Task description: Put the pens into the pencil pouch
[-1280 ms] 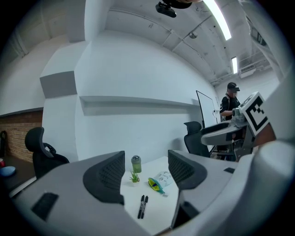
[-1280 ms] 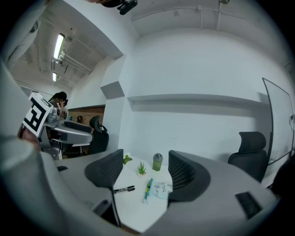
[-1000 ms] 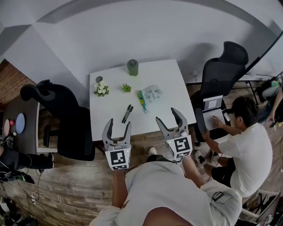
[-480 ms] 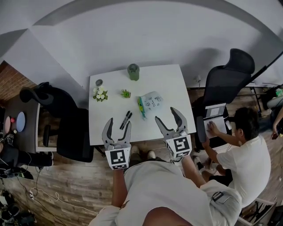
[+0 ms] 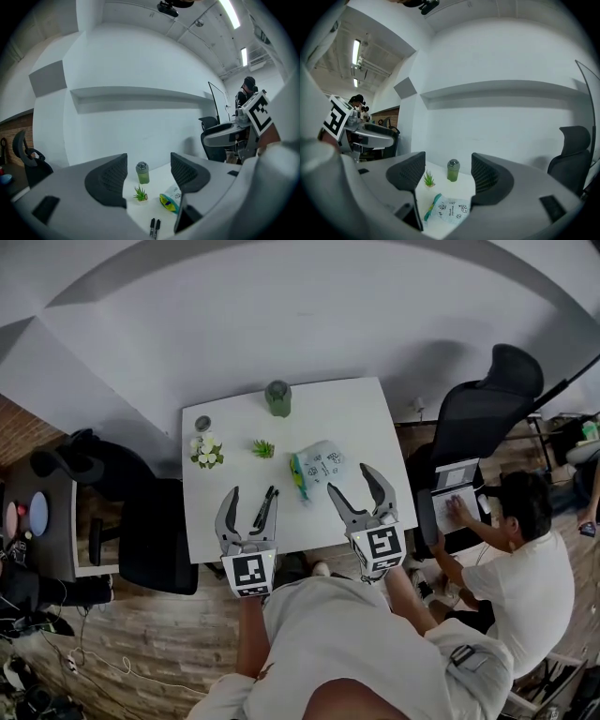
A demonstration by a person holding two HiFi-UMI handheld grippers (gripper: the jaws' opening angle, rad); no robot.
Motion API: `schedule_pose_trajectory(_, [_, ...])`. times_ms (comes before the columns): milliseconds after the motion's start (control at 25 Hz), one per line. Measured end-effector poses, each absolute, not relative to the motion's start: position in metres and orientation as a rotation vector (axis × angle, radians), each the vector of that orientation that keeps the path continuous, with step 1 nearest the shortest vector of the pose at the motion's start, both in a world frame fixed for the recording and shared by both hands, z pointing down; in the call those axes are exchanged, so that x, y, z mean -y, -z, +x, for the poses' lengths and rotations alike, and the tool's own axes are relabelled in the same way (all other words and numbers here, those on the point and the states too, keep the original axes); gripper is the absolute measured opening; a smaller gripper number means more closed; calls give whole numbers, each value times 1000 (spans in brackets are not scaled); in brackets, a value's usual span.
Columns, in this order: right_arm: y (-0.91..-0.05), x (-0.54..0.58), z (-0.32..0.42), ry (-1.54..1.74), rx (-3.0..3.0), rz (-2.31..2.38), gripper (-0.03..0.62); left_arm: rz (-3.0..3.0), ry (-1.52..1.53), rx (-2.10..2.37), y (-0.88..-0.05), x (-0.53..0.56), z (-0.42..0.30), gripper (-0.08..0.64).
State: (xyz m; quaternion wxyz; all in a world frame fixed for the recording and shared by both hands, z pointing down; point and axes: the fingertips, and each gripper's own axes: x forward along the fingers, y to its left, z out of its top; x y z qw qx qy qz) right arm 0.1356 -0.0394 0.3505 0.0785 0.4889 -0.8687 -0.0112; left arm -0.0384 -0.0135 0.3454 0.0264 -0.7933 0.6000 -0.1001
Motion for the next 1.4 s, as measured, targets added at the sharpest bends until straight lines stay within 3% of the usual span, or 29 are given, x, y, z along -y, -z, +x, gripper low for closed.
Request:
schedule_pose_trajectory(760, [-410, 116, 91, -83, 2394, 1501, 308, -2705, 424, -1635, -413, 112, -80, 267])
schedule_pose_trajectory(1400, [-496, 114, 52, -241, 2325, 1281, 299, -2879, 668, -1571, -510, 104, -95, 218])
